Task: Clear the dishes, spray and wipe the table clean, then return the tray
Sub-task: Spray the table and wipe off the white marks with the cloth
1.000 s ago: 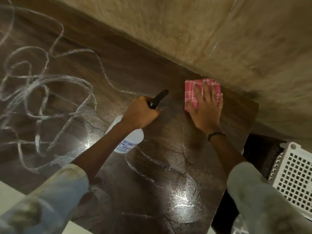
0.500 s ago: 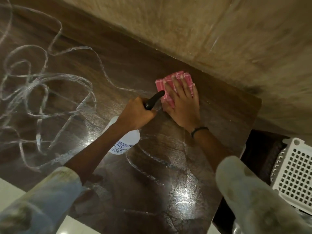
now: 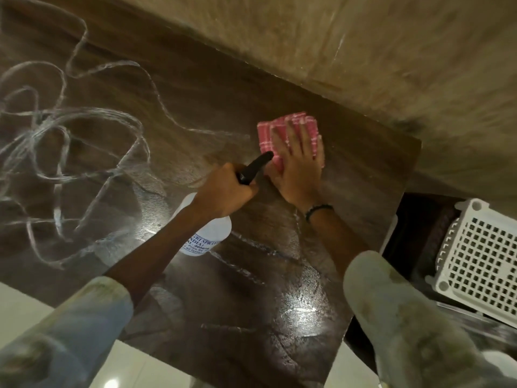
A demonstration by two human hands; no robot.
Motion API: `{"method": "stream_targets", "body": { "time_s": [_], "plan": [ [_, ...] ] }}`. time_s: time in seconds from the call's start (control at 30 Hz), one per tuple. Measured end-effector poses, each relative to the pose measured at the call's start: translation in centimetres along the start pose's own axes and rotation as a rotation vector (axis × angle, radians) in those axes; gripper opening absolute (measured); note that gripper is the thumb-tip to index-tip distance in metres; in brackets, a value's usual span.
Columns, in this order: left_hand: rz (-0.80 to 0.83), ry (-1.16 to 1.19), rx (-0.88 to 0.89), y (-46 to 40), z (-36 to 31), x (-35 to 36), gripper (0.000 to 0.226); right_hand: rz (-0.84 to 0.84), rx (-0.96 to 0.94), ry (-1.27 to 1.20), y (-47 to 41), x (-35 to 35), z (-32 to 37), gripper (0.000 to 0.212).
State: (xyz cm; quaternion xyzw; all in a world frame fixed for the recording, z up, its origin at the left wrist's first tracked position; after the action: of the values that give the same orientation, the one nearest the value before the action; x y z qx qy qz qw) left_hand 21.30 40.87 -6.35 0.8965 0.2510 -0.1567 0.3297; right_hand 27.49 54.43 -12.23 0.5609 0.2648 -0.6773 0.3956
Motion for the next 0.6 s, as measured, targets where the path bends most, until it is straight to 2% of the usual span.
{"method": "stream_targets", "body": {
  "time_s": [0.1,0.13,0.3,0.47,0.6],
  "plan": [
    [0.034,-0.031,0.018,0.9,-0.1,1.5,0.015,0.015,-0.146,0.038,1.9,-0.4,-1.4,0.062],
    [0.045,-0.048,0.021,1.2,-0.1,1.9,0.012,0.009,-0.111,0.037,2.1,-0.8,-2.6,0.063],
    [0.147,-0.059,0.044,2.7,0.1,4.4,0.008,-0.046,0.339,-0.016,4.0,-1.7,-8.0,0.065],
    [0.197,-0.077,0.051,4.3,0.2,6.5,0.004,-0.034,0.348,-0.014,8.1,-1.7,-9.1,0.067],
    [0.203,-0.133,0.010,5.4,0.9,7.6,0.028,-0.024,0.326,0.014,10.2,-1.7,-9.8,0.066]
  ]
}}
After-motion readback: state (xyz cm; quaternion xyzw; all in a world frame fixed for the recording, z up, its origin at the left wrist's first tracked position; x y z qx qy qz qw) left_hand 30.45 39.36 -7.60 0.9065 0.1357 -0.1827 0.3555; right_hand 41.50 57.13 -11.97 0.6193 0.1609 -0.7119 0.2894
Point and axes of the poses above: each hand's wrist, its own y-axis away from the middle knuckle, its own x-axis out of the palm, z = x × y, the point moved 7 cm from there along -y, towards the middle knuckle, and after that the axes turned 6 degrees about x, right-handed, at the moved point
